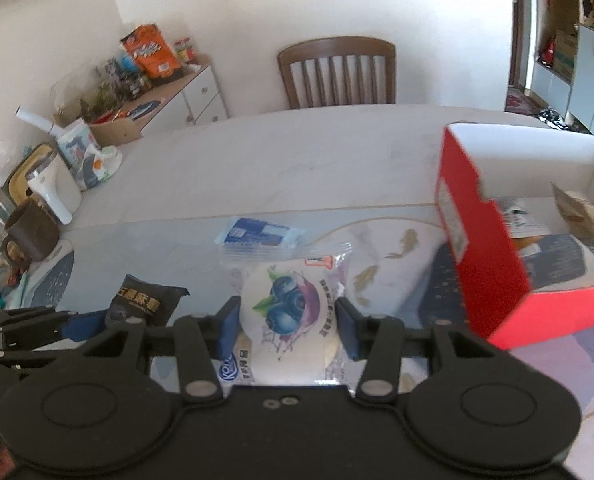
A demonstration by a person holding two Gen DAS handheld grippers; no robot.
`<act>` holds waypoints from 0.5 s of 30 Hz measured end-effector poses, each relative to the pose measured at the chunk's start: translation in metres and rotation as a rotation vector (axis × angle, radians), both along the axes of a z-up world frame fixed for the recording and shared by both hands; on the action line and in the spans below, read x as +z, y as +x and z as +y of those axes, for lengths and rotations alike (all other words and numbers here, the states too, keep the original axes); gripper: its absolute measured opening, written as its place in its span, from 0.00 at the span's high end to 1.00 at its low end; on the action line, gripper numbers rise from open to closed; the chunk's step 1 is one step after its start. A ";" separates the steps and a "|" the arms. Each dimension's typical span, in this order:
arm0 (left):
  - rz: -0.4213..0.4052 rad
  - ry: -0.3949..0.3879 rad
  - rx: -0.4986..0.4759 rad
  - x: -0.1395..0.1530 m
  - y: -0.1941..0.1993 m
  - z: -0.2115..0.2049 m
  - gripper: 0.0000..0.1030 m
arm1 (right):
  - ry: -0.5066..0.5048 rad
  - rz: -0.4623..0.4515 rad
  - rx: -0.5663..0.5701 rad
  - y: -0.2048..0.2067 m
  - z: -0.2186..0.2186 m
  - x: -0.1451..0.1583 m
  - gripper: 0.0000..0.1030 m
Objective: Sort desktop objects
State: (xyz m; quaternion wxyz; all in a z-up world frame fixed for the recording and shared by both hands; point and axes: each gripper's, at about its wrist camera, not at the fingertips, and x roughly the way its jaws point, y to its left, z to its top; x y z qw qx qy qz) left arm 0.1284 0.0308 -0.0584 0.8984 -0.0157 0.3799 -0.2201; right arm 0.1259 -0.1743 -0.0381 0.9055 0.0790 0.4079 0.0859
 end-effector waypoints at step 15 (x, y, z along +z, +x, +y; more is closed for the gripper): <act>-0.106 -0.008 -0.056 0.041 0.003 -0.093 0.66 | 0.019 -0.094 -0.053 -0.006 -0.091 0.028 0.53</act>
